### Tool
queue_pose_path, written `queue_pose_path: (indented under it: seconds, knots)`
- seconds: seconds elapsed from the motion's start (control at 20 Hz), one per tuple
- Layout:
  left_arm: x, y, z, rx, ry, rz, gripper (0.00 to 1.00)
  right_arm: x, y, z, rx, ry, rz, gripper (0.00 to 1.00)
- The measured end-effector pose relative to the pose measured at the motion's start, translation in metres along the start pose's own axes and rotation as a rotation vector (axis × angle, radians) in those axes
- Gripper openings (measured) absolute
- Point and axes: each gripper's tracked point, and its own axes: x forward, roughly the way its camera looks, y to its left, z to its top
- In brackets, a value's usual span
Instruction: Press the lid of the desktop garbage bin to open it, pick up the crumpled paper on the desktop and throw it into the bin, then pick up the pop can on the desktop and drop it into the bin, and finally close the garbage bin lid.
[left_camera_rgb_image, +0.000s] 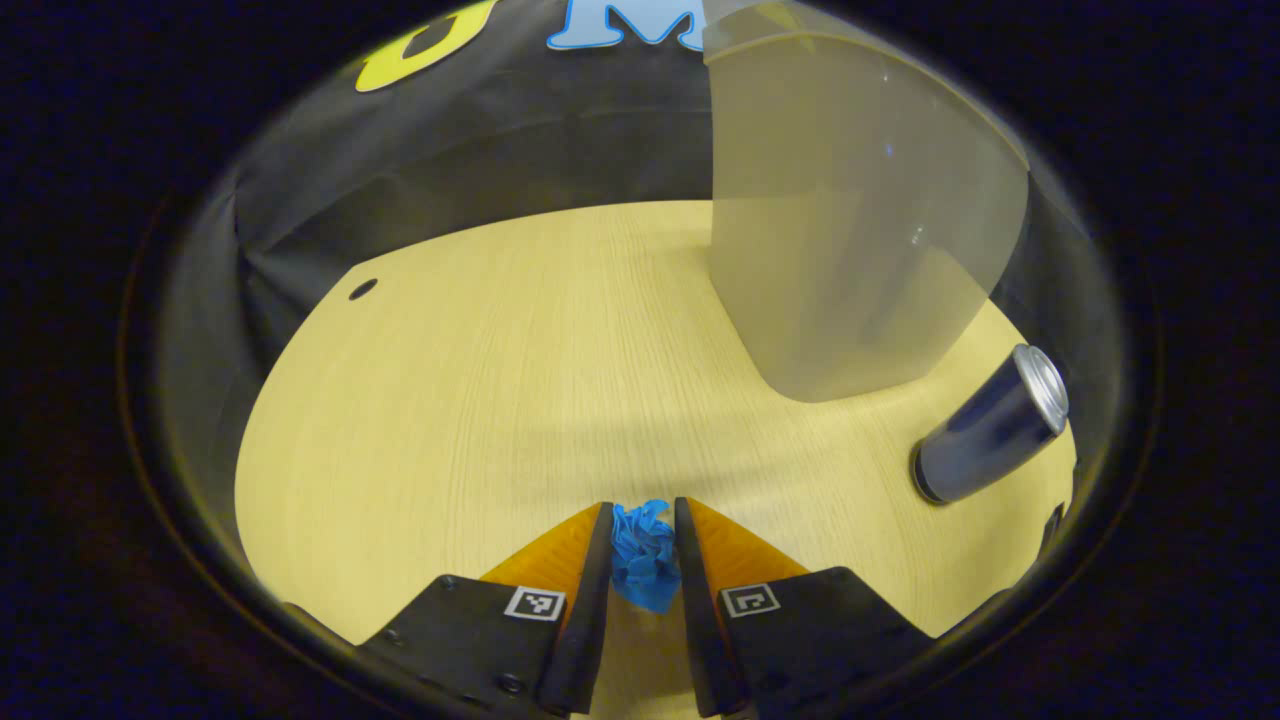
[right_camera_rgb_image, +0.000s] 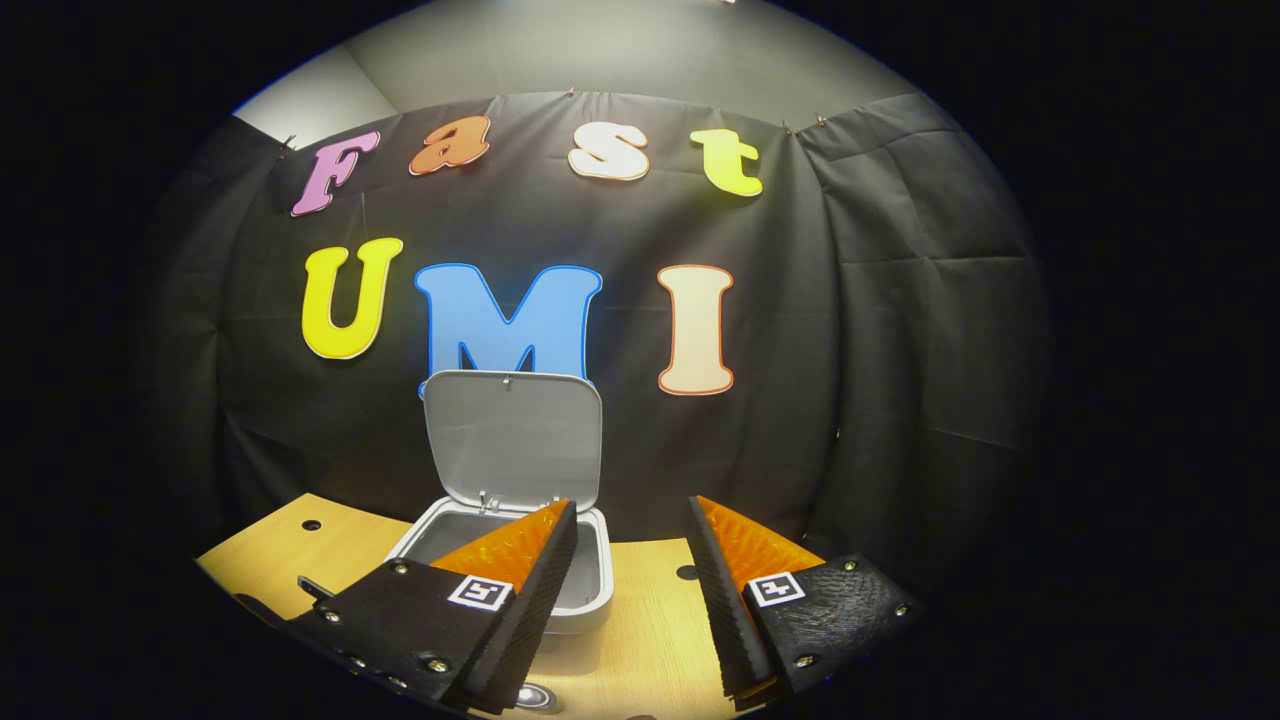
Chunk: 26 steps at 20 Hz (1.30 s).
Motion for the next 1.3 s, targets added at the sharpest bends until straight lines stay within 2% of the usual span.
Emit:
queue_pose_path:
  seconds: [0.05, 0.1, 0.15, 0.3, 0.55, 0.7, 0.75, 0.85, 0.95, 1.1, 1.15, 1.25, 1.3]
  knots:
    - [0.002, 0.002, 0.004, 0.0, -0.007, 0.013, 0.44, 0.002, -0.001, -0.001, -0.001, 0.0, 0.0, 0.71]
    - [0.001, 0.002, 0.01, -0.014, -0.02, 0.016, 0.37, 0.002, -0.001, -0.001, 0.0, 0.001, -0.001, 0.71]
    - [-0.002, 0.002, 0.015, -0.024, -0.03, 0.016, 0.34, 0.003, -0.001, -0.002, 0.001, 0.002, 0.001, 0.71]
    - [-0.013, 0.012, 0.04, -0.036, -0.079, 0.029, 0.36, 0.005, 0.001, -0.002, 0.001, 0.003, 0.007, 0.71]
    - [-0.036, 0.02, 0.084, -0.075, -0.187, 0.04, 0.32, 0.007, 0.005, -0.004, 0.009, 0.0, 0.021, 0.71]
    - [-0.048, 0.016, 0.108, -0.093, -0.258, 0.04, 0.36, 0.008, 0.008, -0.006, 0.013, 0.004, 0.03, 0.71]
    - [-0.054, 0.017, 0.115, -0.1, -0.28, 0.041, 0.32, 0.009, 0.008, -0.007, 0.015, 0.005, 0.033, 0.71]
    - [-0.063, 0.02, 0.136, -0.108, -0.321, 0.041, 0.32, 0.009, 0.009, -0.009, 0.016, 0.009, 0.038, 0.71]
    - [-0.077, 0.022, 0.157, -0.106, -0.366, 0.038, 0.36, 0.009, 0.01, -0.012, 0.019, 0.013, 0.041, 0.71]
    - [-0.097, 0.018, 0.191, -0.1, -0.443, 0.03, 0.31, 0.011, 0.009, -0.014, 0.027, 0.015, 0.042, 0.71]
    - [-0.106, 0.016, 0.204, -0.099, -0.472, 0.025, 0.36, 0.01, 0.009, -0.015, 0.028, 0.016, 0.042, 0.71]
    - [-0.121, 0.008, 0.229, -0.097, -0.528, 0.007, 0.31, 0.01, 0.008, -0.019, 0.029, 0.022, 0.041, 0.71]
    - [-0.129, 0.005, 0.24, -0.096, -0.551, -0.005, 0.34, 0.009, 0.008, -0.021, 0.03, 0.026, 0.041, 0.71]
